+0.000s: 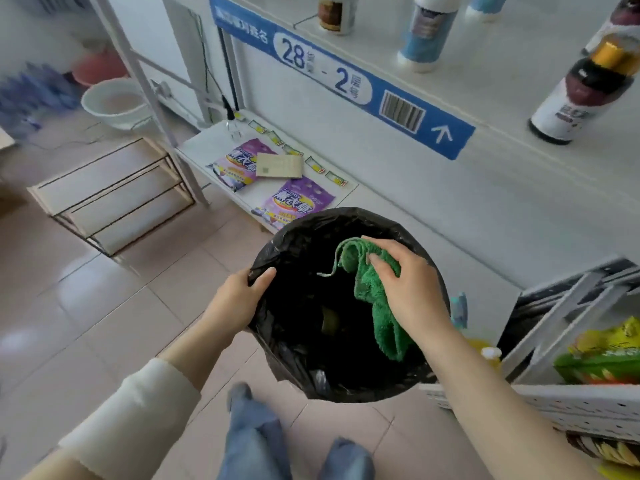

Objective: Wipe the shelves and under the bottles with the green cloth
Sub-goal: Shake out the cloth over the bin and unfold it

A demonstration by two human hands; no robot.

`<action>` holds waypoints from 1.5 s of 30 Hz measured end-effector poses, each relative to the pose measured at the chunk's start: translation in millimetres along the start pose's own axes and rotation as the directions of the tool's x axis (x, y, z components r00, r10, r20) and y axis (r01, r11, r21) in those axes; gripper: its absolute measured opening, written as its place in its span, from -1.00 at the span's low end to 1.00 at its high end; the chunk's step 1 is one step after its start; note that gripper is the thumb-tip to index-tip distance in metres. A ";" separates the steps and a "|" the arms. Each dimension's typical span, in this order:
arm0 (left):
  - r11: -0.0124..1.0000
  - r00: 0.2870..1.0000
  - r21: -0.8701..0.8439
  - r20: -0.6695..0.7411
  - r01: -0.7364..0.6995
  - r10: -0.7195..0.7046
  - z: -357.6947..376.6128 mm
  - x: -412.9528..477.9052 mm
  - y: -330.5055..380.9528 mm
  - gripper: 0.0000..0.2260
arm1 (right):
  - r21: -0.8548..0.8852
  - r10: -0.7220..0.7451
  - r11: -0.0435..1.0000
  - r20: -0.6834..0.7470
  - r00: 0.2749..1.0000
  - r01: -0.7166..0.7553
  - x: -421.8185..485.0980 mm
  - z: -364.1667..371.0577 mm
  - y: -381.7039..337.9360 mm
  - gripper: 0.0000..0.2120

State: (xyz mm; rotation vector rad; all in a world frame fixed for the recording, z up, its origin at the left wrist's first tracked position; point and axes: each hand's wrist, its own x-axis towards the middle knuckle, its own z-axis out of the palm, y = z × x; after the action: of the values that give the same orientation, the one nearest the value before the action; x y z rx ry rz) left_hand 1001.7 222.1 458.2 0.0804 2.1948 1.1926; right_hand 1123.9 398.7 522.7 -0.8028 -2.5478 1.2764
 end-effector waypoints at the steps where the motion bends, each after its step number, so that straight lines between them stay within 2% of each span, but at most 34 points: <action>1: 1.000 1.000 -0.018 -0.021 0.016 -0.017 -16.6 5.7 -8.9 -0.77 | -0.004 -0.003 1.000 0.036 0.999 0.003 10.6 18.6 -9.9 -0.74; 3: 0.998 0.997 -0.046 -0.062 0.048 -0.051 -52.2 17.9 -27.4 -0.72 | 0.002 0.015 1.000 0.122 0.992 -0.015 28.6 59.7 -30.3 -0.75; 6: 0.994 0.988 -0.082 -0.131 0.068 -0.079 -109.9 42.4 -54.6 -0.63 | 0.048 0.087 0.994 0.153 0.984 -0.095 53.5 123.1 -58.7 -0.73; 9: 0.993 0.982 -0.103 -0.174 0.059 -0.077 -166.7 65.2 -76.1 -0.73 | -0.057 0.095 0.995 0.285 0.954 -0.082 70.0 187.5 -92.9 -0.72; 11: 0.993 0.979 -0.104 -0.194 0.047 -0.067 -201.7 83.6 -85.0 -0.78 | -0.045 0.076 0.997 0.257 0.963 -0.067 87.9 224.2 -118.2 -0.74; 13: 0.993 0.975 -0.108 -0.211 0.040 -0.062 -230.9 103.1 -94.8 -0.73 | -0.031 0.064 0.998 0.204 0.977 -0.059 110.4 253.6 -135.9 -0.75; 16: 0.992 0.971 -0.111 -0.226 0.054 -0.079 -274.9 141.0 -110.6 -0.68 | -0.078 0.060 0.996 0.282 0.958 -0.040 146.2 295.6 -161.7 -0.74; 20: 0.992 0.968 -0.092 -0.226 0.092 -0.111 -326.1 212.1 -125.3 -0.61 | -0.098 0.038 0.995 0.201 0.979 -0.019 206.6 348.8 -184.2 -0.73; 24: 0.987 0.965 -0.113 -0.224 0.115 -0.138 -363.0 291.2 -132.1 -0.64 | -0.099 0.004 0.995 0.213 0.977 0.018 282.0 397.4 -192.8 -0.71; 28: 0.976 0.952 -0.141 -0.236 0.165 -0.195 -388.5 371.9 -139.2 -0.58 | -0.125 0.102 0.990 0.363 0.926 -0.061 364.6 460.5 -192.9 -0.68; 33: 0.956 0.932 -0.186 -0.242 0.227 -0.269 -412.0 459.8 -148.0 -0.55 | -0.092 0.200 0.980 0.389 0.899 -0.178 449.8 521.2 -201.5 -0.68; 36: 0.940 0.917 -0.212 -0.244 0.266 -0.315 -422.7 508.9 -161.3 -0.63 | -0.160 0.265 0.963 0.449 0.853 -0.215 494.9 555.1 -196.1 -0.71; 39: 0.923 0.902 -0.244 -0.243 0.298 -0.356 -424.3 567.1 -190.1 -0.71 | -0.162 0.321 0.946 0.377 0.869 -0.280 534.5 601.6 -167.5 -0.72; 45: 0.902 0.890 -0.234 -0.198 0.364 -0.410 -389.5 715.0 -300.7 -0.62 | -0.172 0.433 0.901 0.320 0.843 -0.398 606.6 730.5 -62.7 -0.70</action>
State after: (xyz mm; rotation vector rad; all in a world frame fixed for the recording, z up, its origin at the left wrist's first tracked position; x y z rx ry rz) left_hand 285.5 -0.3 21.2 -0.5913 2.1465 1.2182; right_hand 309.1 194.2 76.0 -1.3198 -2.8339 1.5466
